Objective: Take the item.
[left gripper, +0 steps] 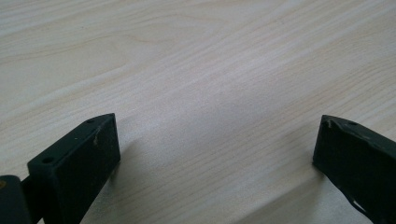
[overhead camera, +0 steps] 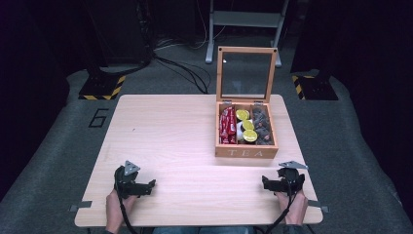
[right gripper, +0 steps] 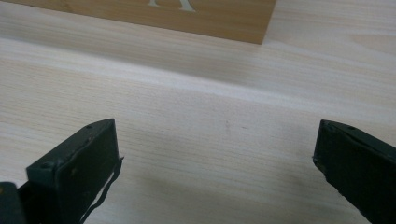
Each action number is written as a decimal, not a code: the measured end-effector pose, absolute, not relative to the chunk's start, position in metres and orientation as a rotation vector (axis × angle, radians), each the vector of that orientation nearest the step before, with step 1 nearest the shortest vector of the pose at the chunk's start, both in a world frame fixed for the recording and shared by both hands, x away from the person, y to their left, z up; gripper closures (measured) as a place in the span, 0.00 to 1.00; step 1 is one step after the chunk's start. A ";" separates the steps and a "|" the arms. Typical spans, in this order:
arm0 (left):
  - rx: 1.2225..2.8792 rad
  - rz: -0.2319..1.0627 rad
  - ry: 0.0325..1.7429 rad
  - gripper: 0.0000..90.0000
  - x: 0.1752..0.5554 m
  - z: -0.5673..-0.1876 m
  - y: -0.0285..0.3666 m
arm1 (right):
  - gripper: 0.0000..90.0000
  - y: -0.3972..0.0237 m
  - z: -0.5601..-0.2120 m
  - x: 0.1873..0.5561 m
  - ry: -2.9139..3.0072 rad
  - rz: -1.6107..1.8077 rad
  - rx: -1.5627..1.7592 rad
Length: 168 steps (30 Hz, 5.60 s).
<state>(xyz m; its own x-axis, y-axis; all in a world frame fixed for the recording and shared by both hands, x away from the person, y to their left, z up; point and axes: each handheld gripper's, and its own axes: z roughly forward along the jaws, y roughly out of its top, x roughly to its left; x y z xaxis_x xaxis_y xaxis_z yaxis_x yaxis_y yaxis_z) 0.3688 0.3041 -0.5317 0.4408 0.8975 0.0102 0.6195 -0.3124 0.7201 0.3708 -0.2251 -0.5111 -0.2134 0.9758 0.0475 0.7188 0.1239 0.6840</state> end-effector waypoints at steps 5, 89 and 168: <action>2.062 0.542 1.262 0.00 0.368 -0.531 0.305 | 0.00 -0.222 -0.502 0.373 2.006 0.857 1.598; 2.059 0.537 1.266 0.00 0.368 -0.531 0.305 | 0.07 -0.156 -0.440 0.481 2.074 0.919 1.460; 2.041 0.551 1.271 0.00 0.367 -0.532 0.304 | 0.41 -0.127 -0.419 0.465 1.950 0.964 1.317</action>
<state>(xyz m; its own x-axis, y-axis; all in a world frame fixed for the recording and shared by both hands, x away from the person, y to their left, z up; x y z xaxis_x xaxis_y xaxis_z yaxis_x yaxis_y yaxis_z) 0.3668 0.3039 -0.5320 0.4382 0.8989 0.0071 0.6197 -0.3078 0.7220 0.4645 -0.1266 -0.4193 -0.3359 0.9390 -0.0740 0.5114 0.2478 0.8228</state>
